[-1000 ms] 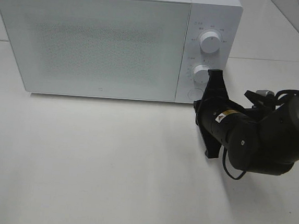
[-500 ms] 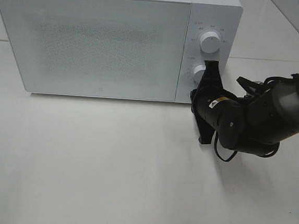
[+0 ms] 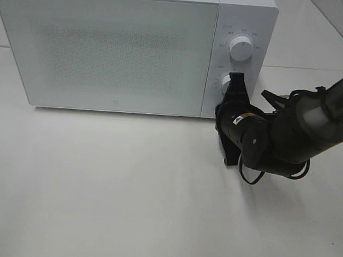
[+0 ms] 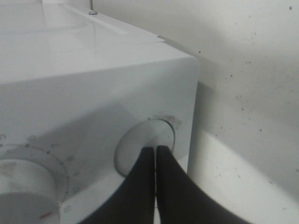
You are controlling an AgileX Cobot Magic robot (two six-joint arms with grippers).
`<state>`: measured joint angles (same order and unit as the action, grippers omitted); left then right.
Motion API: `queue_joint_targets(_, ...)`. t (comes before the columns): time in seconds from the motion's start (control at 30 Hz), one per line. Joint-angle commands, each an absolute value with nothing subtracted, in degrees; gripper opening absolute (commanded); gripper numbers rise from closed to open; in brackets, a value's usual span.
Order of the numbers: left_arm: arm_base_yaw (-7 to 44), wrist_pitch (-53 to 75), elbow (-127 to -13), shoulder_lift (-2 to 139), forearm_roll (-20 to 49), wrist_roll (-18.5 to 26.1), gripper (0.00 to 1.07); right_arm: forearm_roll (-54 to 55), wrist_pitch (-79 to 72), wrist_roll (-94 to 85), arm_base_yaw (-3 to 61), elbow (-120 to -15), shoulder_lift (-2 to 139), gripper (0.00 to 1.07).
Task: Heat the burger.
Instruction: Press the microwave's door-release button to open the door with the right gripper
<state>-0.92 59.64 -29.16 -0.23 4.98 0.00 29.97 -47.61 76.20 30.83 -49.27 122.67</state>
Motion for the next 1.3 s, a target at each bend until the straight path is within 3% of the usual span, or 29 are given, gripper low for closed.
queue_joint_targets(0.03, -1.03, 59.19, -28.93, -1.49, 5.1, 0.0, 1.0, 30.65, -50.19, 74.94, 30.54, -50.02, 122.78, 0.0)
queue_joint_targets(0.67, -1.03, 59.19, -28.93, -1.49, 5.1, 0.0, 1.0, 30.65, -57.41, 74.77, 29.91, -51.17, 122.84, 0.0)
queue_joint_targets(1.3, -1.03, 59.19, -28.93, -1.49, 5.1, 0.0, 1.0, 35.12, -67.44, 66.12, 29.91, -64.23, 126.91, 0.0)
